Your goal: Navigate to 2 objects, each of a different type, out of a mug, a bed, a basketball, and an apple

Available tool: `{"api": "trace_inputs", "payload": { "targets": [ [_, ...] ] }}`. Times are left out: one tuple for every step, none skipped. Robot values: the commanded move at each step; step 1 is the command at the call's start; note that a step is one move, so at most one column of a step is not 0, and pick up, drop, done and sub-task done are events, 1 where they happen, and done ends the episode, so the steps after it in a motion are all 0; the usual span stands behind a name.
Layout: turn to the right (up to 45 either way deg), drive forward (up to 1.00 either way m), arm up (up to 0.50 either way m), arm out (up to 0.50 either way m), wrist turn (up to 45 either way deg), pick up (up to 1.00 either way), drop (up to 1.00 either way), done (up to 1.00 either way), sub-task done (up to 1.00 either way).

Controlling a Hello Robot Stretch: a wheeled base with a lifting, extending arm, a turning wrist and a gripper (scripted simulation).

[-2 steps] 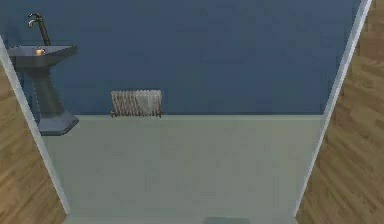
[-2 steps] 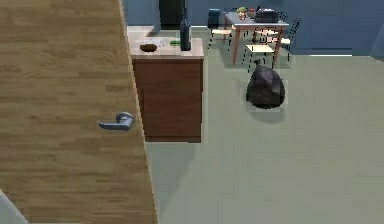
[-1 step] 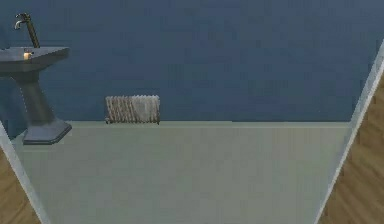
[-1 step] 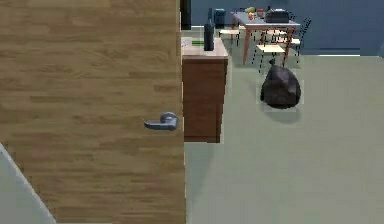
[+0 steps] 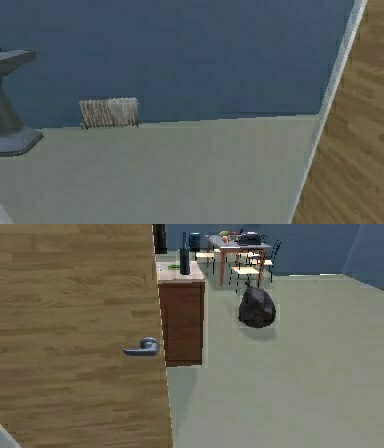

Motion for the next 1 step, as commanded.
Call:
{"api": "trace_inputs", "payload": {
  "targets": [
    [0.0, 1.00, 0.00, 0.00, 0.0, 0.00, 0.00, 0.00, 0.00]
  ]
}}
